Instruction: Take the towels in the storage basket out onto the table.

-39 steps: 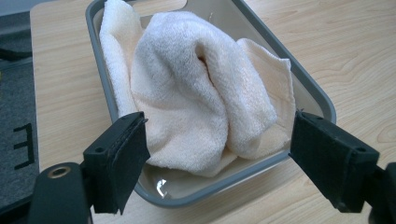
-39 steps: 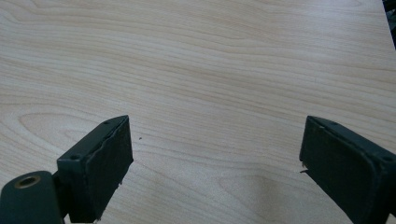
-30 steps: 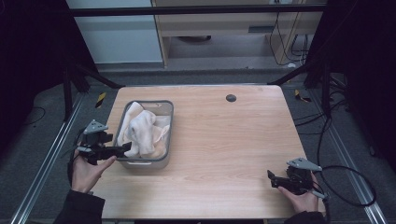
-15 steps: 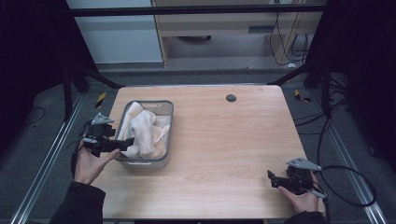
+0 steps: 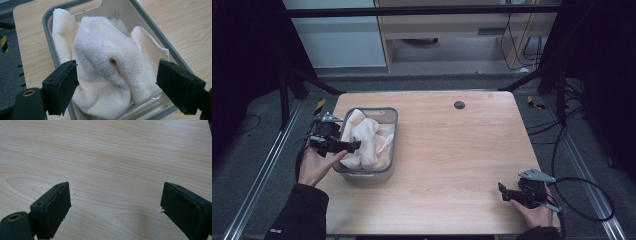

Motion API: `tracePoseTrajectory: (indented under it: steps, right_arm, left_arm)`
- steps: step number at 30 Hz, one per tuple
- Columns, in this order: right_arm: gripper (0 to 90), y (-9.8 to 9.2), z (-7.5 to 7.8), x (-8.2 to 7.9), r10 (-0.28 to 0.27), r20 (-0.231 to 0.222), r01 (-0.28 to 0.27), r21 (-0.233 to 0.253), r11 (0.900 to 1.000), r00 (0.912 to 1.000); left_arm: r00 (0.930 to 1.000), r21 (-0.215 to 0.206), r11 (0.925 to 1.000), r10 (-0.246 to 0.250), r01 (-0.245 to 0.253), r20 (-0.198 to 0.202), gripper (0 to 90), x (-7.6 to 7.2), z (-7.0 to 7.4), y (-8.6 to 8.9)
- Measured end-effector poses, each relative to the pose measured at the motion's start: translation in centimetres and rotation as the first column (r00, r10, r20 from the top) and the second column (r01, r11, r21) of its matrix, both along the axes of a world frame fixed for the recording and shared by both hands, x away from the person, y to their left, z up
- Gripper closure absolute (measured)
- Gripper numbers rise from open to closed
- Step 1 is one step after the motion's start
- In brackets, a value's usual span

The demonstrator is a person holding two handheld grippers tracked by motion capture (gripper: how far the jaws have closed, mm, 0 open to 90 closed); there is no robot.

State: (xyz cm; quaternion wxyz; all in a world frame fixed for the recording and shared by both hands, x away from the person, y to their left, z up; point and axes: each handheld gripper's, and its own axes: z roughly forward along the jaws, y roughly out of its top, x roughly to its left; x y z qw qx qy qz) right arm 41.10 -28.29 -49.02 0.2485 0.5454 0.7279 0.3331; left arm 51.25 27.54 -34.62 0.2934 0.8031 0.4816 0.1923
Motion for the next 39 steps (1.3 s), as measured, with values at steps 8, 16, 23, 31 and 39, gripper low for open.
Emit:
tracePoseTrajectory:
  steps: [8, 16, 23, 31, 39]
  right_arm:
    - [8.9, 0.0, -0.1, 0.1, 0.006, -0.007, -0.006, -0.011, 1.0, 1.0]
    - [8.7, 0.0, -0.1, 0.1, 0.006, -0.003, -0.006, -0.013, 1.0, 1.0]
    - [8.5, 0.0, -0.2, 0.2, 0.009, -0.011, -0.009, -0.016, 1.0, 0.9999]
    - [8.2, 0.1, -0.2, 0.2, 0.011, -0.017, -0.011, -0.016, 1.0, 0.9998]
    - [8.1, 0.1, -0.2, 0.2, 0.011, -0.02, -0.011, -0.009, 1.0, 0.9997]
  left_arm:
    - [0.9998, 0.017, 0.9998, 0.004, -0.004, -0.019, 14.6, 1.1, -0.5, -0.7]
    - [0.9989, 0.044, 0.999, 0.013, -0.011, -0.044, 12.3, 1.8, -1.3, -1.0]
    - [0.9978, 0.044, 0.999, 0.013, -0.01, -0.064, 12.5, 2.5, -2.3, -1.2]
    - [0.9953, 0.056, 0.9984, 0.001, 0.004, -0.097, 14.1, 3.4, -3.8, -1.6]
    - [0.9944, 0.041, 0.9992, 0.008, -0.004, -0.106, 19.3, 3.7, -4.4, -1.5]
